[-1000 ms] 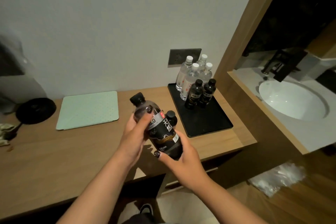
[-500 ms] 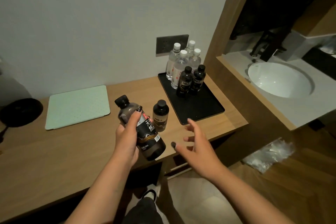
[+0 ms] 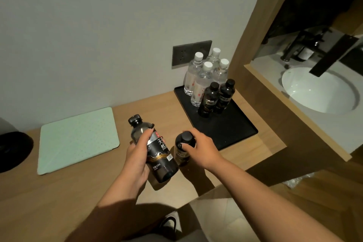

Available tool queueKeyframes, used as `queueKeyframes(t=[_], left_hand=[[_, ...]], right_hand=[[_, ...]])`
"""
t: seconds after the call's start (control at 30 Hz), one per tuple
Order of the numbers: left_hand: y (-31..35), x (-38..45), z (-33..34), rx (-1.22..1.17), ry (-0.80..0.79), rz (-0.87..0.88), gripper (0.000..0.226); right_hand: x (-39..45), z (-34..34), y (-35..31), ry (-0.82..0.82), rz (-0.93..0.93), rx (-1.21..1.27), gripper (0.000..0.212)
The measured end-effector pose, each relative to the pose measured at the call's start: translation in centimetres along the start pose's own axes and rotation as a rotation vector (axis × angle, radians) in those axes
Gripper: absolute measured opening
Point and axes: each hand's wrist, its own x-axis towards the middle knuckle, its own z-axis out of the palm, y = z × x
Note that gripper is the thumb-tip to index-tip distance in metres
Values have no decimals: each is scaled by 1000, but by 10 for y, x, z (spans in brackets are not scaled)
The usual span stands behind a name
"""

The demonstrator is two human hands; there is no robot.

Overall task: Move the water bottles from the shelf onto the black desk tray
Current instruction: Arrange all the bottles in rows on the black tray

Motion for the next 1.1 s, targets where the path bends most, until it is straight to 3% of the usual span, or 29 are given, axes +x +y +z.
queueKeyframes(t=[0.2,0.33,0.43,0.6,0.83,0.97,1.1], left_hand=[[8,33,4,-15,-63,-105,67],[8,50,19,-93,-62,-184,40],[4,55,40,-196,-39,-263,38],[-5,50,91,-336,-85,-323,30],[-34,51,170,-446,-133,-286,32],[-53,51,203,-483,-159,-244,44],[-65,56,223,-489,-103,-188,36]], right_hand=[[26,-17,13,64,85,168,26],[33,-47,15,139,76,279,25],[36,-76,11,193,57,389,17],[46,-111,13,186,101,580,20],[78,-151,58,170,141,580,20],[91,-177,92,92,160,471,43],[107,-193,117,89,111,326,48]])
